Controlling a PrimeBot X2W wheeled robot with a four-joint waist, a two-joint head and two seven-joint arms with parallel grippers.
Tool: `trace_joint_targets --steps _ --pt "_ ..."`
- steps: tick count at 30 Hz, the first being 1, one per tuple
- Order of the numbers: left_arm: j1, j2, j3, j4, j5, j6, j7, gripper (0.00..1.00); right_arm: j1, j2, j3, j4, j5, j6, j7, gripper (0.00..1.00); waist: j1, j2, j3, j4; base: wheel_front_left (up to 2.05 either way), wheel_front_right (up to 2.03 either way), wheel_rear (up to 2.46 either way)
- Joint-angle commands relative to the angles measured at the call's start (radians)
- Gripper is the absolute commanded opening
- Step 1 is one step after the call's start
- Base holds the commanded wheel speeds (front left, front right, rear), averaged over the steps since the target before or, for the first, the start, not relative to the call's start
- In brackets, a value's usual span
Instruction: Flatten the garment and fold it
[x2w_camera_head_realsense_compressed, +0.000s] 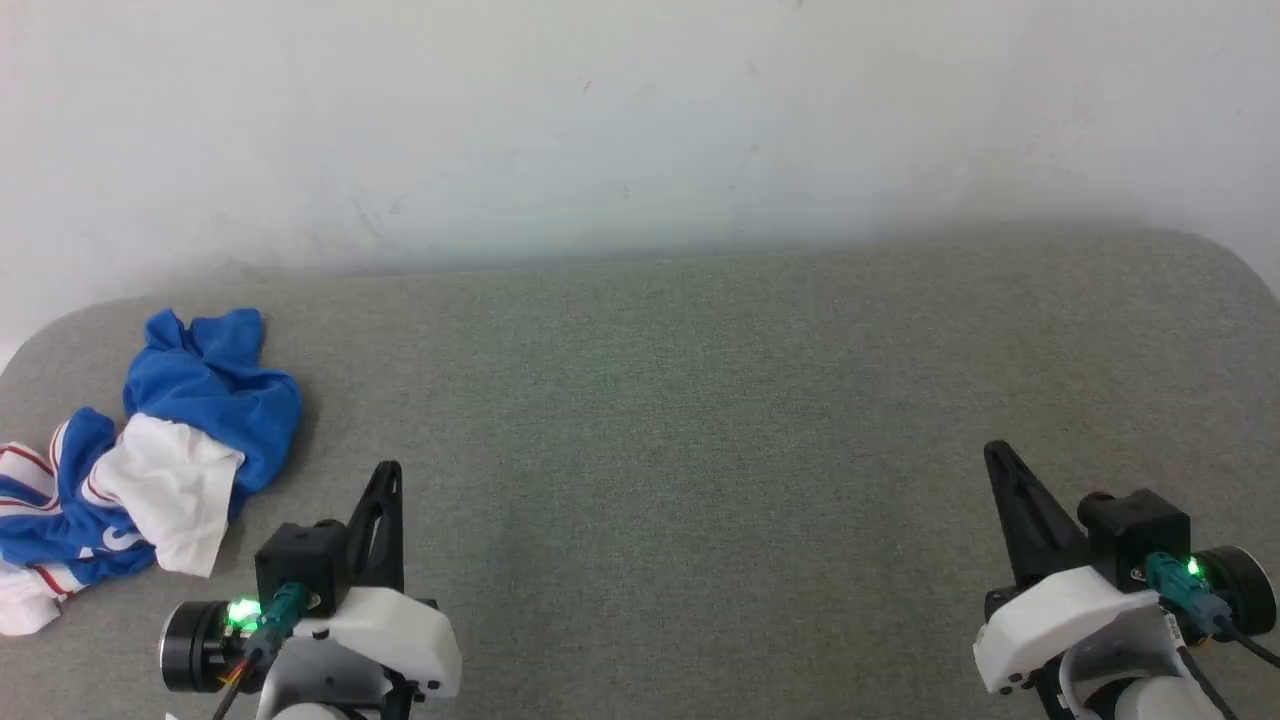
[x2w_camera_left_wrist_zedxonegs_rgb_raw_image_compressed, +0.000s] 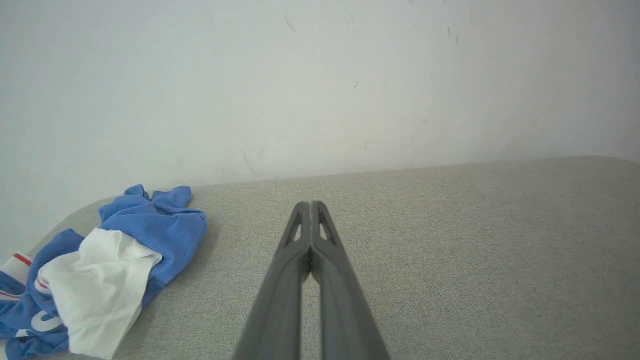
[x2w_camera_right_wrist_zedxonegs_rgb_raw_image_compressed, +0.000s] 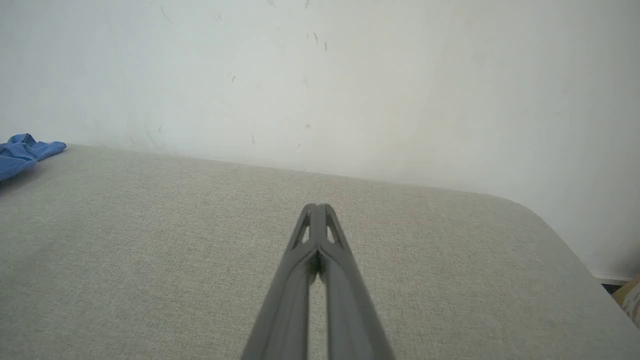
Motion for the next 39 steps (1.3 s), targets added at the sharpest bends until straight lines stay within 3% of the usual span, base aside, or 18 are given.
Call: trace_joint_targets --steps 1,35,36,39 --pt "-0.012 -0.004 0.003 0.003 0.007 -0.002 0.000 0.00 -0.015 0.003 0.000 -0.004 -0.008 -0.002 0.000 0.00 0.0000 0.0000 0.000 0.000 0.00 0.00 0.00" --pt "-0.012 -0.004 0.003 0.003 0.007 -0.002 0.000 0.00 -0.015 0.003 0.000 -0.004 -0.008 -0.002 0.000 0.00 0.0000 0.0000 0.000 0.000 0.00 0.00 0.00" --pt "0.000 0.000 0.000 0.000 0.000 0.000 0.000 1.00 0.000 0.000 0.000 0.000 0.000 0.000 0.000 1.00 0.0000 0.0000 0.000 0.000 0.00 0.00 0.00" --pt "0.001 0.000 -0.001 0.000 0.000 0.000 0.000 1.00 0.001 -0.001 0.000 0.002 0.001 0.000 -0.001 1.00 0.0000 0.0000 0.000 0.000 0.00 0.00 0.00"
